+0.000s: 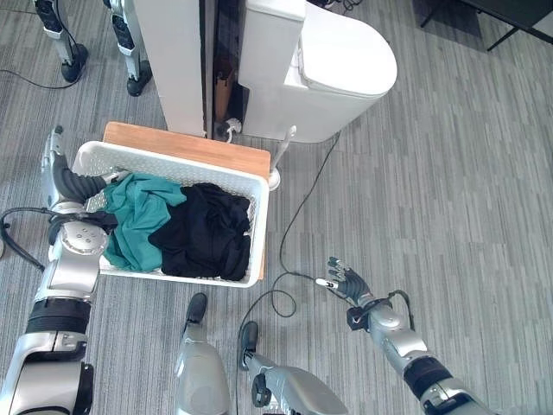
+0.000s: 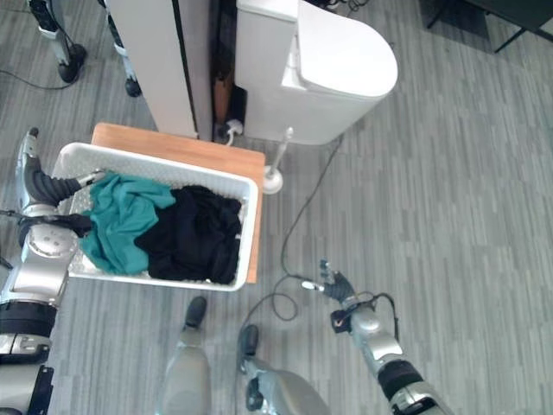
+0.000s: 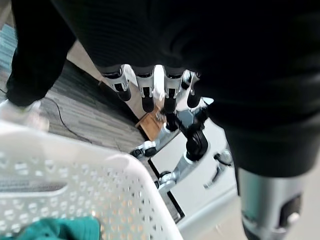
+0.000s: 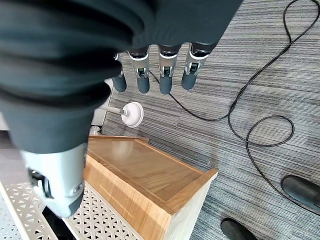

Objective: Grab the laundry basket,head to the washer,open it,put in the laundry and shut it.

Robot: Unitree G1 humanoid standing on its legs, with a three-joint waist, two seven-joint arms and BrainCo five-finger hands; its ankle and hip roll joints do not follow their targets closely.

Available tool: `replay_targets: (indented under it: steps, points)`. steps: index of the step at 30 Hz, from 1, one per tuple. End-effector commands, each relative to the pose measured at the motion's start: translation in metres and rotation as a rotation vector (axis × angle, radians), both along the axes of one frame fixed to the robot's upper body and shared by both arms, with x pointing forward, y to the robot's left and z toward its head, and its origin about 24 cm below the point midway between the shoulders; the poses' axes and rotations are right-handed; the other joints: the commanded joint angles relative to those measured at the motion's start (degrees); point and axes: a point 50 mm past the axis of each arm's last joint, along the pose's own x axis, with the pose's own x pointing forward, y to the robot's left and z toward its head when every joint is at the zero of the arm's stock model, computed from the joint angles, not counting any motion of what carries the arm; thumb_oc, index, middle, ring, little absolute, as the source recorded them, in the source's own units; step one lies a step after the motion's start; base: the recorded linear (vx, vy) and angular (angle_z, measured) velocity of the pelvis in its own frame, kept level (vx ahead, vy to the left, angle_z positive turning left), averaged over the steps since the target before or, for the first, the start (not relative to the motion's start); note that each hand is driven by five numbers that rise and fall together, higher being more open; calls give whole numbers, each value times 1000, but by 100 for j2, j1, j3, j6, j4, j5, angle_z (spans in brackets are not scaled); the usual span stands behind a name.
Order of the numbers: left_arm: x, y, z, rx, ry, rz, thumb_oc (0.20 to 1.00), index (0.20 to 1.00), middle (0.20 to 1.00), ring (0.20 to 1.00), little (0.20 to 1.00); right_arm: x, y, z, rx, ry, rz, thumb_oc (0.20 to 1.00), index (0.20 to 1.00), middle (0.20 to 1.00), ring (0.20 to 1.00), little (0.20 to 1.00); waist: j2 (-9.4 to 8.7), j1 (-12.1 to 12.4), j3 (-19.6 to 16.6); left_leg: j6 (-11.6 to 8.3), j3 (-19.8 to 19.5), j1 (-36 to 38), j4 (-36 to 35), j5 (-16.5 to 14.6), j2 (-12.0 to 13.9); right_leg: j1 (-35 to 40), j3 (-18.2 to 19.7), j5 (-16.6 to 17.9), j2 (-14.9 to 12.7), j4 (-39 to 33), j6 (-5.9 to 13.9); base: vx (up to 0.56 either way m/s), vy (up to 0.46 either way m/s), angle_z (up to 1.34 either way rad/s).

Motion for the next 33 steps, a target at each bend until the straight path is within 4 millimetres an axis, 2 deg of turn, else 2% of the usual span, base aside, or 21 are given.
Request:
replay_targets:
  steps: [1,8,16,24,28,33]
  points:
    - [-8,-4,26,135,-110,11,1000,1000,1000,1000,1000,-14,-1,-6,-3,-3,21,1000,1000,1000,1000,1000,34,98,-484,5,49,-95,311,-373,387,-293,-172,48,-592,109,540,0,0,0]
    - [-14,7,36,191,-108,73,1000,1000,1000,1000,1000,-15,-1,-5,4,-8,24,1000,1000,1000,1000,1000,29,64,-516,8,76,-24,306,-411,403,-262,-163,34,-594,120,542,0,0,0]
    - [-18,42,26,225,109,176,1000,1000,1000,1000,1000,-14,-13,1,6,-21,-2,1000,1000,1000,1000,1000,-113,39,-365,17,49,-110,361,-413,478,-335,-167,75,-507,129,563,-5,-14,-1]
    - [-18,69,38,216,209,269,1000,1000,1000,1000,1000,-15,-16,1,3,-5,1,1000,1000,1000,1000,1000,-282,-9,-292,13,16,-228,398,-389,579,-403,-157,109,-414,85,574,-1,-28,0]
    - [-14,69,35,174,219,256,1000,1000,1000,1000,1000,-16,-12,-1,12,0,12,1000,1000,1000,1000,1000,-331,-20,-260,8,33,-255,391,-374,602,-438,-146,135,-399,76,579,0,-4,-2]
    - [-5,60,18,70,219,199,1000,1000,1000,1000,1000,-16,-10,-1,13,3,11,1000,1000,1000,1000,1000,-363,-41,-204,12,49,-283,383,-350,606,-484,-150,165,-397,65,595,0,0,0]
